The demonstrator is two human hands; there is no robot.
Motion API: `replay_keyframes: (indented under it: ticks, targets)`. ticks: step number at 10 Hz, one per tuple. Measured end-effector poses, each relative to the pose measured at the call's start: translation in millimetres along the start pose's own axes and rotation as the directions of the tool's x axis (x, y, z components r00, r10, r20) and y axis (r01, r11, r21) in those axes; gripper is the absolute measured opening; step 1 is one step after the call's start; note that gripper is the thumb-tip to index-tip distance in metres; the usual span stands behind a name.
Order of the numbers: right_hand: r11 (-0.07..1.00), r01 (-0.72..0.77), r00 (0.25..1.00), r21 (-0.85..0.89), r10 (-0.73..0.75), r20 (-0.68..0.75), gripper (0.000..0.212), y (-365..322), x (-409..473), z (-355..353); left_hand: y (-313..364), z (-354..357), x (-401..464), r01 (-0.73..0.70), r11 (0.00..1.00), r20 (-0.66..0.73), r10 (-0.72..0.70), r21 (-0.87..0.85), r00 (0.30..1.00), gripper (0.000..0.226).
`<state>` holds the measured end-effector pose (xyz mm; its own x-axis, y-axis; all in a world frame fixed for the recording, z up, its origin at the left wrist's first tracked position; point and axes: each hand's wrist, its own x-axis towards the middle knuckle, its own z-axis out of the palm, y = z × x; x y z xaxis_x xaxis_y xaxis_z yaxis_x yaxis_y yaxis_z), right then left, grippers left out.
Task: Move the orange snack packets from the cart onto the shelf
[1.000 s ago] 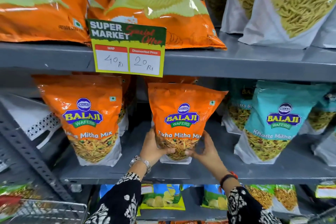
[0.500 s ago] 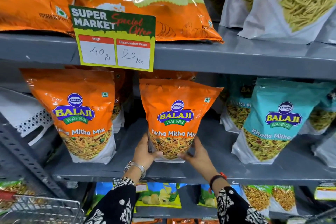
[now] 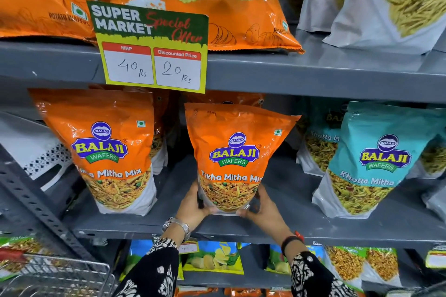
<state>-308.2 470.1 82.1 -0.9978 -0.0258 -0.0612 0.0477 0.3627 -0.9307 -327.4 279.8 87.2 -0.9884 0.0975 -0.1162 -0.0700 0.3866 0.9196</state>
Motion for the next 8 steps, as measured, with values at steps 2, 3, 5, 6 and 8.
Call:
replay_keyframes:
  ticks: [2,3,5,6,8]
  targets:
    - [1.0,-0.025,0.998,-0.006,0.025,-0.05,0.067,1,1,5,-4,-5,5,0.03,1.0,-0.016,-0.03,-0.002,0.999,0.062]
    - [0.999,-0.045,0.998,-0.002,0.045,-0.047,0.067,1,1,8,-4,-7,5,0.016,1.0,-0.007,-0.015,0.026,1.0,0.06]
    - [0.996,-0.046,0.998,-0.071,0.043,-0.053,0.074,3,-2,9,-3,-9,4,-0.046,0.993,-0.001,0.046,0.108,0.999,0.075]
    - [0.998,-0.03,0.996,-0.059,0.025,-0.085,0.087,2,-6,8,2,-15,2,-0.123,0.982,-0.04,0.13,0.141,0.991,0.088]
    - [0.997,0.069,0.935,0.039,-0.051,-0.351,0.079,-10,-39,2,15,-32,-29,-0.346,0.812,-0.28,0.509,0.471,0.814,0.071]
